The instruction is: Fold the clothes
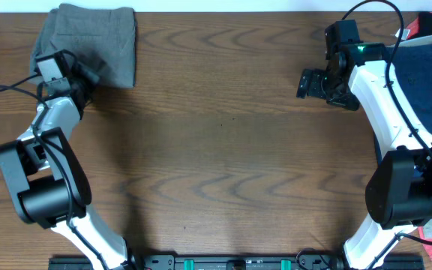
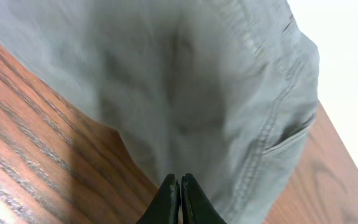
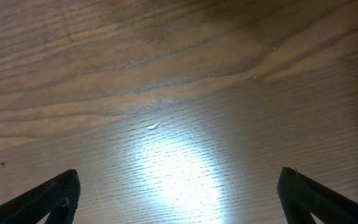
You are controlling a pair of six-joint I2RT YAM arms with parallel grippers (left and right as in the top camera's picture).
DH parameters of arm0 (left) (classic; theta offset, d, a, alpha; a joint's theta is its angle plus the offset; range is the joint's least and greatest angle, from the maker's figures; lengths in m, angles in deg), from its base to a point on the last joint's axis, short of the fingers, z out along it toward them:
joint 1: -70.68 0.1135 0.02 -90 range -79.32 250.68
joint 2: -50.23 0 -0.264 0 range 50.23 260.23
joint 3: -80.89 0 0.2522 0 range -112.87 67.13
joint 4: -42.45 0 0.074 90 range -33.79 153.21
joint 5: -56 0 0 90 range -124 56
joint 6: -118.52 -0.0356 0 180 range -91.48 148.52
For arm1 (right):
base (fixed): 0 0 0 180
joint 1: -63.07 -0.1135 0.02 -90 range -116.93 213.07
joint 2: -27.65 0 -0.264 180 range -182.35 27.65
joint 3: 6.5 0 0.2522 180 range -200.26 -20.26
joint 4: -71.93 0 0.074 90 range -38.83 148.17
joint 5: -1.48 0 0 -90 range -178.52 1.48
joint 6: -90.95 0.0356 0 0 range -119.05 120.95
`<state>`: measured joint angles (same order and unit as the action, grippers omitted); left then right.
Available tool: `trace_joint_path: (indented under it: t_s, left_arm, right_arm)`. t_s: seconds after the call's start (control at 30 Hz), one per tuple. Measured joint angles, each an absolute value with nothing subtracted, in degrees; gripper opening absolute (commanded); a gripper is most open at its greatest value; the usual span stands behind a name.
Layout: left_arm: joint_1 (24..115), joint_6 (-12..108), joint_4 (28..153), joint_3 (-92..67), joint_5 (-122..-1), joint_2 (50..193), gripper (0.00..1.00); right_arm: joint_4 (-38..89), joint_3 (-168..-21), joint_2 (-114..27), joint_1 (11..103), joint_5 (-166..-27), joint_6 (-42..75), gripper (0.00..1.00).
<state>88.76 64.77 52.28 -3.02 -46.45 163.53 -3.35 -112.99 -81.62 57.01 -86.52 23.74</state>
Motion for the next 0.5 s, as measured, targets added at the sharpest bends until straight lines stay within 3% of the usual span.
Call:
trace_joint_path:
  t_s: [0.5]
  left_arm:
    - [88.28, 58.26, 50.91, -3.00, -45.60, 168.75, 0.06]
  right_arm:
    - [-3.35, -112.99, -81.62, 57.01, -86.52, 23.74, 0.99]
